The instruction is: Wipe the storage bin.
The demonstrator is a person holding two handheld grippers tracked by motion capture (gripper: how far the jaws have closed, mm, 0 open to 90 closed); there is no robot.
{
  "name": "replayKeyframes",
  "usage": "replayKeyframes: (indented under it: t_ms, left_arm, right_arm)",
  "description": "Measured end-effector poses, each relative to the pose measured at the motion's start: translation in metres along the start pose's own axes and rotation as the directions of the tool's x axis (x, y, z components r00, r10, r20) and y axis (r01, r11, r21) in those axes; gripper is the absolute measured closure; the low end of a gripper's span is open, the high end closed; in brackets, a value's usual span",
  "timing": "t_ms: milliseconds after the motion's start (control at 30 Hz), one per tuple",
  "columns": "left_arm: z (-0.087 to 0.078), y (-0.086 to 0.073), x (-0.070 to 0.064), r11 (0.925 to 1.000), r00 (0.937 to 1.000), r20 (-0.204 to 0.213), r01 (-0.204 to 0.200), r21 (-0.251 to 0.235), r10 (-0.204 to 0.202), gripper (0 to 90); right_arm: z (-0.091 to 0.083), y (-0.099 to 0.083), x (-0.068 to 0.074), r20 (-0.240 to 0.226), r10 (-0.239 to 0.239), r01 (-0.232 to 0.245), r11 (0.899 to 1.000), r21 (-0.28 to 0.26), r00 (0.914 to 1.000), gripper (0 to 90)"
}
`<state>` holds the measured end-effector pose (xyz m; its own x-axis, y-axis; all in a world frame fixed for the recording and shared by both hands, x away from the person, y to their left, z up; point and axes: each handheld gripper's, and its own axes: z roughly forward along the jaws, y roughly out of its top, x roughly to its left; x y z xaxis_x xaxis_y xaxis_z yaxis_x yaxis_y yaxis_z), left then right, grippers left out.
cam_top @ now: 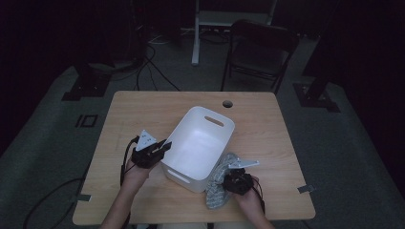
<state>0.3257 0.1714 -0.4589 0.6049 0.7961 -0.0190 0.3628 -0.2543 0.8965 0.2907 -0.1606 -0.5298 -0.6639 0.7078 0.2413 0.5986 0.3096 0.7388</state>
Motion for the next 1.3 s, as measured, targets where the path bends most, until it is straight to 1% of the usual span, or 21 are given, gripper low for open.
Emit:
replayKeyframes:
  t_ms: [67, 100, 167, 233, 267, 300, 433, 500, 567, 633, 700, 733, 833, 900, 1000, 1033, 1067, 1133, 1200, 1267, 1300]
  left_arm:
    - [0.000, 0.000, 0.000, 1.0000, 1.0000, -0.004, 0.005, -0.001, -0.005, 78.5]
    - [0.001, 0.000, -0.002, 0.9999, 0.9998, -0.016, -0.010, -0.003, 0.010, 78.6]
    - [0.001, 0.000, 0.000, 0.9999, 1.0000, -0.007, 0.006, -0.011, -0.006, 78.5]
    - [0.002, 0.000, 0.002, 0.9999, 1.0000, 0.003, 0.005, -0.016, -0.005, 78.5]
    - [0.002, 0.000, 0.002, 0.9999, 1.0000, 0.003, 0.005, -0.016, -0.005, 78.5]
    - [0.003, 0.001, 0.004, 0.9998, 0.9998, 0.018, -0.004, -0.018, 0.004, 77.9]
    - [0.006, 0.004, 0.009, 0.9994, 0.9986, 0.040, -0.034, -0.006, 0.034, 75.5]
    - [0.006, 0.004, 0.012, 0.9992, 0.9983, 0.042, -0.041, -0.005, 0.041, 69.8]
    - [0.006, 0.003, 0.013, 0.9994, 0.9982, 0.049, -0.033, -0.009, 0.034, 68.4]
    - [0.006, 0.003, 0.012, 0.9995, 0.9984, 0.047, -0.030, -0.013, 0.031, 65.4]
    - [0.006, 0.002, 0.014, 0.9997, 0.9988, 0.044, -0.020, -0.012, 0.020, 59.9]
    - [0.006, 0.002, 0.014, 0.9998, 0.9985, 0.053, -0.014, -0.013, 0.015, 58.9]
    - [0.006, 0.002, 0.014, 0.9998, 0.9986, 0.051, -0.011, -0.015, 0.012, 56.9]
    - [0.006, 0.002, 0.014, 0.9998, 0.9988, 0.048, -0.011, -0.016, 0.012, 53.7]
    - [0.007, 0.001, 0.015, 0.9998, 0.9980, 0.063, -0.002, -0.021, 0.003, 53.2]
    - [0.007, 0.001, 0.015, 0.9998, 0.9980, 0.063, -0.002, -0.021, 0.003, 53.0]
    - [0.007, 0.001, 0.015, 0.9998, 0.9978, 0.066, -0.003, -0.019, 0.004, 52.3]
    - [0.006, 0.001, 0.015, 0.9999, 0.9984, 0.057, -0.007, -0.015, 0.008, 47.5]
    - [0.006, 0.001, 0.014, 0.9998, 0.9983, 0.058, -0.008, -0.021, 0.009, 44.8]
    - [0.006, 0.001, 0.014, 0.9998, 0.9984, 0.057, -0.008, -0.021, 0.009, 43.7]
    - [0.006, 0.001, 0.014, 0.9998, 0.9987, 0.051, -0.002, -0.020, 0.003, 41.9]
  right_arm:
    - [-0.003, 0.001, 0.000, 0.008, -0.009, 0.009, 1.000, -0.011, 0.9999, 74.2]
    - [-0.012, 0.004, -0.002, 0.014, -0.009, 0.010, 0.999, -0.031, 0.9999, 74.2]
    - [-0.022, 0.007, -0.005, 0.023, -0.004, 0.005, 0.998, -0.058, 0.9997, 74.2]
    - [-0.038, 0.013, -0.011, 0.037, 0.003, 0.001, 0.995, -0.099, 0.9993, 74.2]
    - [-0.038, 0.013, -0.011, 0.037, 0.003, 0.001, 0.995, -0.099, 0.9993, 74.2]
    - [-0.057, 0.020, -0.020, 0.074, 0.008, 0.002, 0.989, -0.146, 0.9972, 74.1]
    - [-0.093, 0.031, -0.044, 0.133, 0.058, -0.026, 0.972, -0.235, 0.9894, 74.2]
    - [-0.105, 0.035, -0.055, 0.164, 0.074, -0.032, 0.969, -0.246, 0.9837, 74.1]
    - [-0.112, 0.038, -0.068, 0.192, 0.095, -0.045, 0.967, -0.250, 0.9767, 74.1]
    - [-0.115, 0.038, -0.083, 0.225, 0.127, -0.067, 0.964, -0.256, 0.9659, 74.0]
    - [-0.113, 0.037, -0.098, 0.256, 0.161, -0.094, 0.963, -0.253, 0.9532, 74.0]
    - [-0.111, 0.035, -0.106, 0.270, 0.177, -0.109, 0.963, -0.248, 0.9465, 74.0]
    - [-0.100, 0.031, -0.125, 0.302, 0.217, -0.150, 0.962, -0.230, 0.9282, 74.1]
    - [-0.091, 0.030, -0.134, 0.317, 0.227, -0.167, 0.965, -0.203, 0.9208, 73.9]
    - [-0.074, 0.030, -0.146, 0.340, 0.238, -0.190, 0.967, -0.168, 0.9100, 73.7]
    - [-0.074, 0.030, -0.146, 0.340, 0.238, -0.190, 0.967, -0.168, 0.9100, 73.7]
    - [-0.061, 0.030, -0.154, 0.350, 0.251, -0.214, 0.967, -0.142, 0.9026, 73.7]
    - [-0.049, 0.030, -0.161, 0.360, 0.263, -0.236, 0.964, -0.120, 0.8949, 73.5]
    - [-0.039, 0.030, -0.166, 0.356, 0.281, -0.256, 0.960, -0.116, 0.8913, 72.9]
    - [-0.035, 0.030, -0.167, 0.356, 0.284, -0.260, 0.959, -0.114, 0.8900, 72.5]
    - [-0.027, 0.032, -0.168, 0.363, 0.286, -0.263, 0.958, -0.112, 0.8868, 72.1]
